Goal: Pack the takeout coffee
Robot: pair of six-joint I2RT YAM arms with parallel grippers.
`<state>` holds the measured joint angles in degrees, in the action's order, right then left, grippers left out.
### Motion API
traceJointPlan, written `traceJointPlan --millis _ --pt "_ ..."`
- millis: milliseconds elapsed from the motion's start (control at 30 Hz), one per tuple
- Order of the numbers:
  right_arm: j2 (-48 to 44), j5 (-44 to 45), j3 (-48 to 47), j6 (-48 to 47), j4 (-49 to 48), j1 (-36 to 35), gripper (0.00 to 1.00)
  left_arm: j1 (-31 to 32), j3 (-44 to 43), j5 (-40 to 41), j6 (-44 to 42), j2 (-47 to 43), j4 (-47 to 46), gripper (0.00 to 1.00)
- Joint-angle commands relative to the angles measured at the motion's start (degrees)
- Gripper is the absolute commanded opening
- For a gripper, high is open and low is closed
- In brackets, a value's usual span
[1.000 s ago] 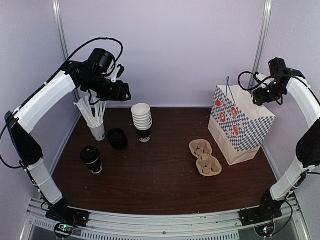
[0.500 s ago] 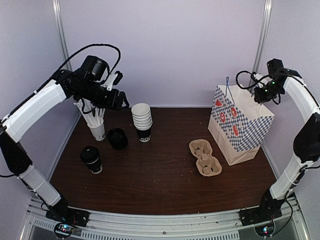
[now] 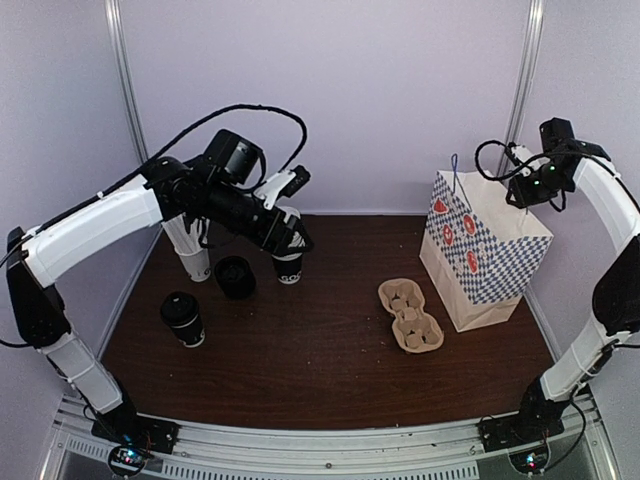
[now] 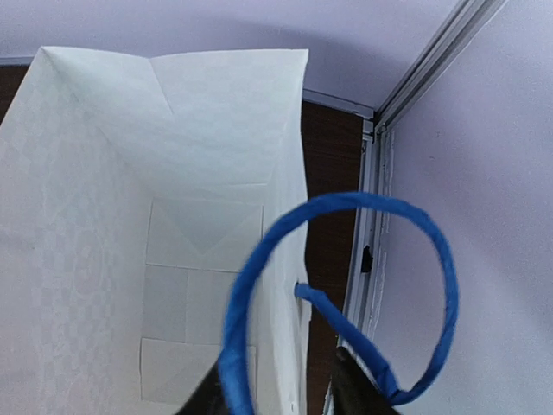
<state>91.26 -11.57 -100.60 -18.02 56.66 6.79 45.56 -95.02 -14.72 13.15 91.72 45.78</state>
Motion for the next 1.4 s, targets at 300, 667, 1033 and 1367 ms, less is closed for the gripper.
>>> traceJointPlan --millis 300,667,1033,1367 --pt "-23.9 -20.1 10.5 -6.1 0.4 -5.7 0.48 8.6 -4.5 1.5 7.2 15.5 -6.1 0.68" --pt "-16.8 -9.0 32.5 -21.0 3.9 -36.8 0.24 6.2 6.0 11.4 14.3 9.2 -4.6 0.69" --pt "2.0 -3.2 32.9 -26.8 -3.0 -41.7 0.11 4.7 15.9 20.9 14.6 -4.3 -1.9 0.70" --pt "11.9 -2.9 31.1 -28.2 -5.3 -48.3 0.10 2.0 22.2 25.1 12.9 -13.6 -0.3 0.72"
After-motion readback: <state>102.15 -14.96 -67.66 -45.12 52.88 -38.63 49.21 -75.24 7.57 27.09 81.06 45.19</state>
